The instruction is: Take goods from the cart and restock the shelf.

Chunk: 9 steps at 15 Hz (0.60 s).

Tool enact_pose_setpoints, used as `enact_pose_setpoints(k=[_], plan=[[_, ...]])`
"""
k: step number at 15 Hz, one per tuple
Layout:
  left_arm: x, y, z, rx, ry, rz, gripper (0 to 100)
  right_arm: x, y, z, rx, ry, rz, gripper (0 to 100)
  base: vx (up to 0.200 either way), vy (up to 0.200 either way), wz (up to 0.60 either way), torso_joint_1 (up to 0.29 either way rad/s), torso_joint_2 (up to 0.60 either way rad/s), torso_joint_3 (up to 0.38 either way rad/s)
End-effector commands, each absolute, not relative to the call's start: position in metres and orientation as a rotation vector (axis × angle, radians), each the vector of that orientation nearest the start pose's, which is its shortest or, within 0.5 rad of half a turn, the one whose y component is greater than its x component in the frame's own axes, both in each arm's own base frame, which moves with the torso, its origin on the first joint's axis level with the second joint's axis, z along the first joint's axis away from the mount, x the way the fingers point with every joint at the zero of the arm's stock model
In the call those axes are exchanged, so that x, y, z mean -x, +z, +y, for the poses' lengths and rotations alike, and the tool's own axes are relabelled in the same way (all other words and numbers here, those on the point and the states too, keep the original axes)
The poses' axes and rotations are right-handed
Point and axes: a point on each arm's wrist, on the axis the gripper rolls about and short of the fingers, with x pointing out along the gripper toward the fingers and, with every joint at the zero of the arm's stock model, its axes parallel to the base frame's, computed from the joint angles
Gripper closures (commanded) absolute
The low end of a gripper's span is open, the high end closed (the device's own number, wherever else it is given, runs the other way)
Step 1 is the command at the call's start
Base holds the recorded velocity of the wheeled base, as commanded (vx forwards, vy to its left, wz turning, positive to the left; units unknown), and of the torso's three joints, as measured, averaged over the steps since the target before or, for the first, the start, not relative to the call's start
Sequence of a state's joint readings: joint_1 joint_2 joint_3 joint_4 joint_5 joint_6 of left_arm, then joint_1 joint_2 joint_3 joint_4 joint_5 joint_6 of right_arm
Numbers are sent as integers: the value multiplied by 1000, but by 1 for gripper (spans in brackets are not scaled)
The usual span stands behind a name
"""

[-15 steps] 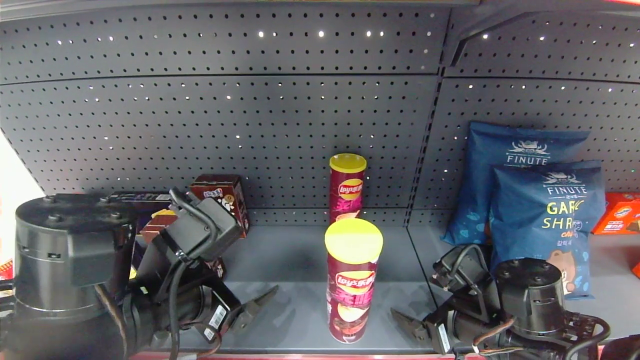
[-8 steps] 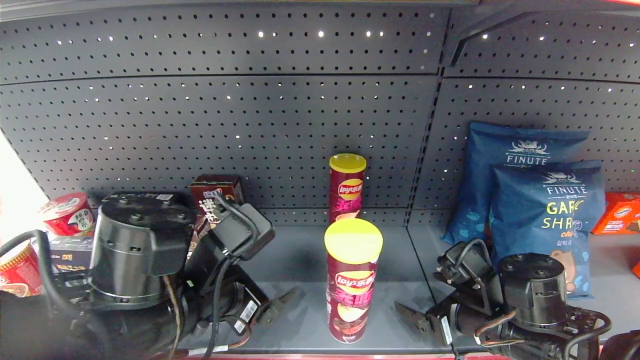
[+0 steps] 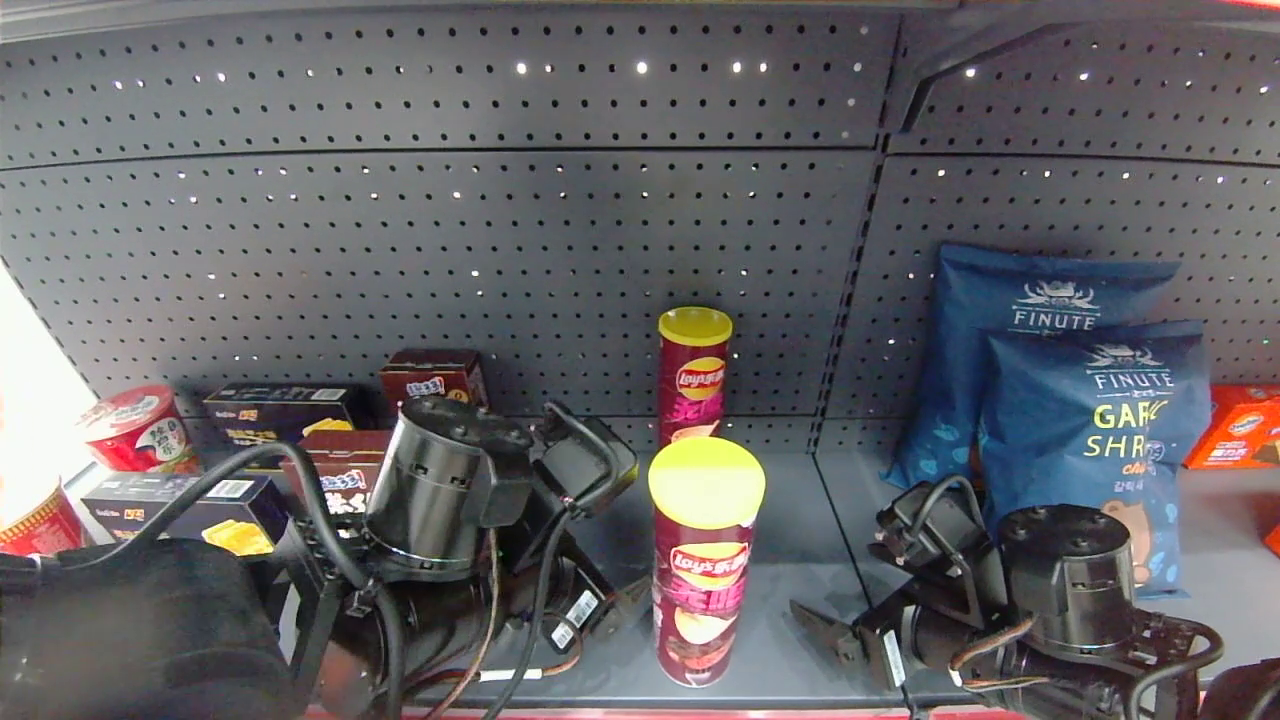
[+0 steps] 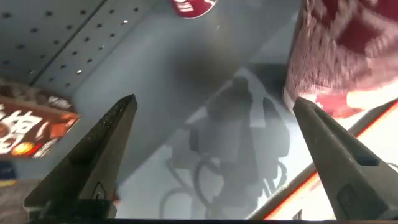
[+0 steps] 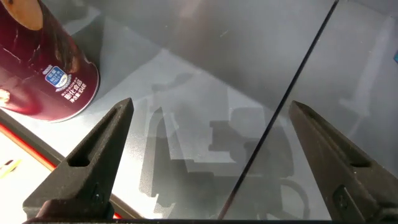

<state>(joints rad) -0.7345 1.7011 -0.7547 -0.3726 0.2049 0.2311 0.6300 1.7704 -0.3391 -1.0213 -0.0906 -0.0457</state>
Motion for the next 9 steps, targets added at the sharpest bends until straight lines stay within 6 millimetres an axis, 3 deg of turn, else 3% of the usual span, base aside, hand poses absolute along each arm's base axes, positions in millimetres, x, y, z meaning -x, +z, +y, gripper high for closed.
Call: enact_pose_setpoints(k=[1,9], plan=[[-221,136,-194,-497,-578,483,0,-205,91,147,191,541,376,0,0,0,0,0,0,0],[-221,134,-194,-498,-580,487,0,-207,89,148,190,547,382,0,0,0,0,0,0,0]])
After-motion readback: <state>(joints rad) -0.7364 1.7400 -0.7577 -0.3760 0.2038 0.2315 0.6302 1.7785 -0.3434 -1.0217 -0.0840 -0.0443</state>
